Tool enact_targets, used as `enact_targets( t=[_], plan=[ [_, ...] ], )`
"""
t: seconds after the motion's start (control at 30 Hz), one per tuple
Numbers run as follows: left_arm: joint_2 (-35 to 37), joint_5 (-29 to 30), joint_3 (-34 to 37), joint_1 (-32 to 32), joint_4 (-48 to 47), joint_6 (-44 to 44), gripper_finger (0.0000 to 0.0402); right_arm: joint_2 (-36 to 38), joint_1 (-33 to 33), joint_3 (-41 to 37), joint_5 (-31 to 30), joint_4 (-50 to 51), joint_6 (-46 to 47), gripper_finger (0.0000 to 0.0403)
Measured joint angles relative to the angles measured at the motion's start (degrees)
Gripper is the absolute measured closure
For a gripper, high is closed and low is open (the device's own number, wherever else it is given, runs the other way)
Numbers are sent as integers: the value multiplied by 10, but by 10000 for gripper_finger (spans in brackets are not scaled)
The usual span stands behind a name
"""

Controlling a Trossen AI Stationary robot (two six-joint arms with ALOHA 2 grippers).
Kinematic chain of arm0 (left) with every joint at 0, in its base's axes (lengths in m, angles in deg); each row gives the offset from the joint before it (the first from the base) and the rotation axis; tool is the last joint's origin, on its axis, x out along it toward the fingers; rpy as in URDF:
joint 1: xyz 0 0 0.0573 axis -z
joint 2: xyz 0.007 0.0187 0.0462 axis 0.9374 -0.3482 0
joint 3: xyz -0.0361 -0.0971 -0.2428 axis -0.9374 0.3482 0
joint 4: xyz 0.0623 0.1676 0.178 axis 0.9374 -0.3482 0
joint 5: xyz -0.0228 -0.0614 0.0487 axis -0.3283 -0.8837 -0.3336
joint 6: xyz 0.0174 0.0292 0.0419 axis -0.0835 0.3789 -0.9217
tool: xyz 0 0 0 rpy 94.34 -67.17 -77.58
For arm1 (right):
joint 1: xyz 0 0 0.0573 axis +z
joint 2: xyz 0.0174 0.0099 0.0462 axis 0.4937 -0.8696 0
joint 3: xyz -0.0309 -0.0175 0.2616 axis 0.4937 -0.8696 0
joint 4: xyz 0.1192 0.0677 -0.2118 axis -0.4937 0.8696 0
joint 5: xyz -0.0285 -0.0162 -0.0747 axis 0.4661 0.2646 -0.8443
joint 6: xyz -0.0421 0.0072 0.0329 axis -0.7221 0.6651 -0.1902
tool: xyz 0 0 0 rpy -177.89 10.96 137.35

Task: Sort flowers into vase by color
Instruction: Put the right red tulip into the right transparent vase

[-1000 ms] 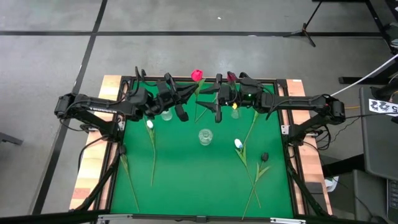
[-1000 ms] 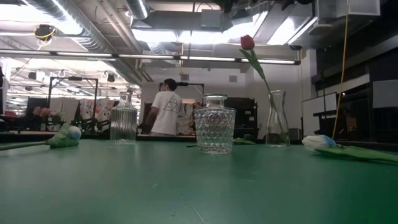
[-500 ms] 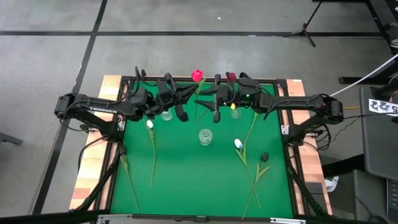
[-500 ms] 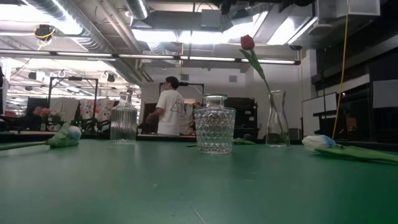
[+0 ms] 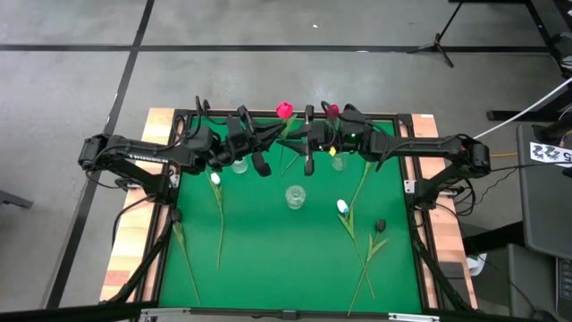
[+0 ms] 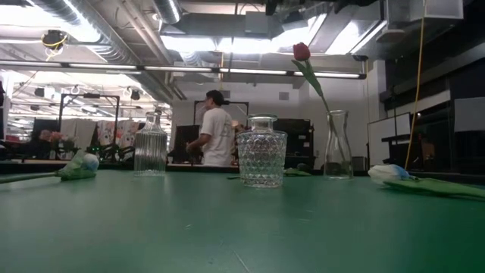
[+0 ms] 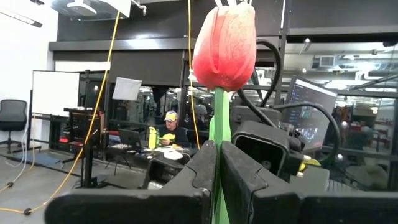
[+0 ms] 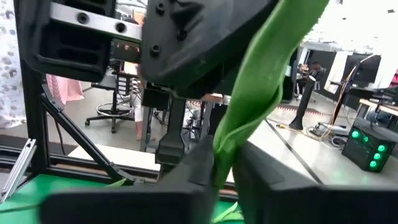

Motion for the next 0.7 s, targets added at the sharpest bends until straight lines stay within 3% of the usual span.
enact_targets(
  t=[0.07,0.37,0.7],
  plan=[
    [0,0,0,0,-3,-1,386,0,0,0,0,6,-2,390],
    [1,-2,0,2,-24,-70,386,0,0,0,-10,9,-5,392],
    [46,-43,-1,1,-141,-129,386,-1,0,0,-9,22,-3,393]
  ],
)
